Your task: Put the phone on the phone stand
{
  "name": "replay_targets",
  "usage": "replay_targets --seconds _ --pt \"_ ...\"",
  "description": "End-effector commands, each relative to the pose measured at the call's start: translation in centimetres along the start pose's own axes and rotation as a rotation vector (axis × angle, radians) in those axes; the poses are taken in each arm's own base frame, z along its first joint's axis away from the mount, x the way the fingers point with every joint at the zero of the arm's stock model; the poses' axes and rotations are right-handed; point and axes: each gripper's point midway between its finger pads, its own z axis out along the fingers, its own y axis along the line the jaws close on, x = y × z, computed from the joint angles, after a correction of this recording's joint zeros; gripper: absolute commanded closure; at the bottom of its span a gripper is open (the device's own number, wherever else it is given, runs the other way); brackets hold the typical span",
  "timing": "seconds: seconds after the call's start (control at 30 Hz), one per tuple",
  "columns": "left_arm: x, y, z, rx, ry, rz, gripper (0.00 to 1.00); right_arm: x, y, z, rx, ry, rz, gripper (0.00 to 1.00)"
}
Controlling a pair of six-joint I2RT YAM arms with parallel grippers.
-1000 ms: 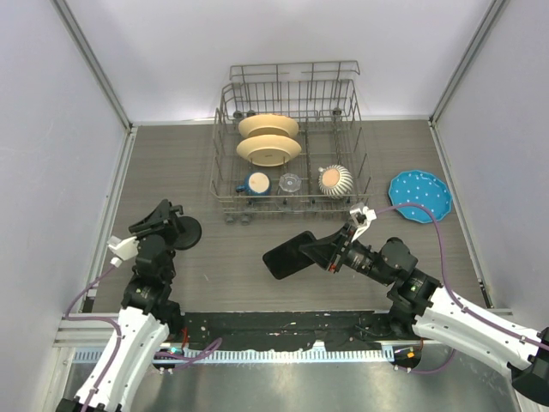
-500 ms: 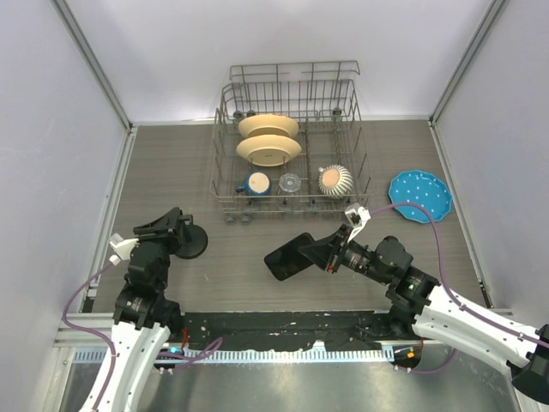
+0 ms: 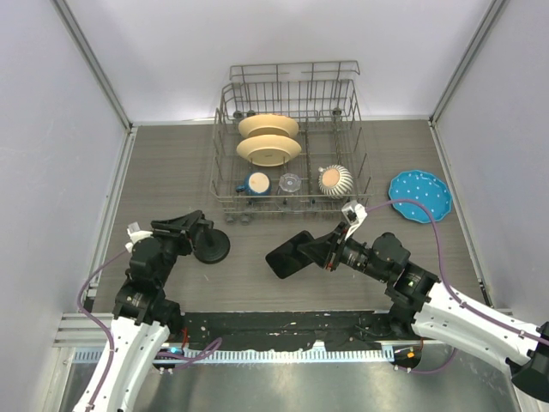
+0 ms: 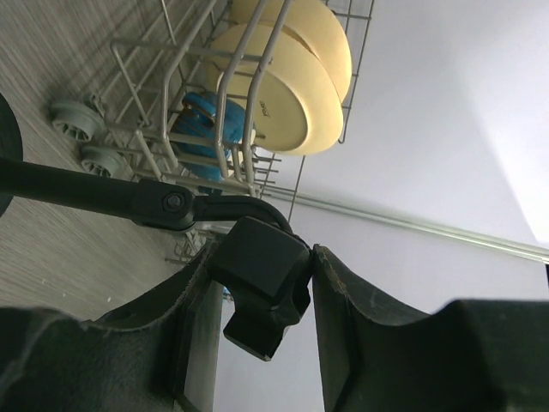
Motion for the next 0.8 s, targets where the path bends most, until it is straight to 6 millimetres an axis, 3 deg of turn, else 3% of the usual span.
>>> replay_targets --seconds 0.0,0.27,0.37,0.6,0.77 --pt "1.5 0.1 -0.3 0.002 0.084 -0.046 1.0 -4.4 2.4 0.4 -0.055 -0.116 -0.034 0.99" --pt "2.1 0.5 -0.3 -0.013 0.095 -0.094 1.0 -3.0 3.1 2.1 -0.109 -0.029 -0.044 0.99" --pt "3.4 0.8 -0.1 -0.059 0.127 -0.127 1.0 -2.7 3.0 2.5 -0.116 -0.021 -0.042 0.99" --pt "9.3 -0.2 0.2 -0.007 0.218 -0.123 1.0 -3.1 2.7 2.2 -0.092 -0.033 -0.062 0.99" --pt "10.4 -1.2 1.4 0.064 0.204 -0.185 1.0 -3.9 2.4 1.0 -0.054 -0.054 -0.088 0.99"
